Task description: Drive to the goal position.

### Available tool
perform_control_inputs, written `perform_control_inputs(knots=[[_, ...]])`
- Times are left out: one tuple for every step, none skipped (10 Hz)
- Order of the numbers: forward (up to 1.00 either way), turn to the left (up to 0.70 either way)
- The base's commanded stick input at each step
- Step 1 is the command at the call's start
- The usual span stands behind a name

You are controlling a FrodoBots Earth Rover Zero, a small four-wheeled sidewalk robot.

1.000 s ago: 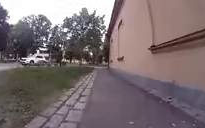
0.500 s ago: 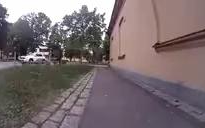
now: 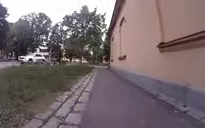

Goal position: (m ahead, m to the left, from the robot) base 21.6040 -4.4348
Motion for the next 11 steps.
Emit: perform_control_inputs(knots=[[0.45, 0.0], [0.45, 0.0], [0.45, 0.0], [0.45, 0.0], [0.45, 0.0], [0.45, 0.0], [0.45, 0.0], [0.45, 0.0], [0.45, 0.0], [0.45, 0.0], [0.45, 0.0]])
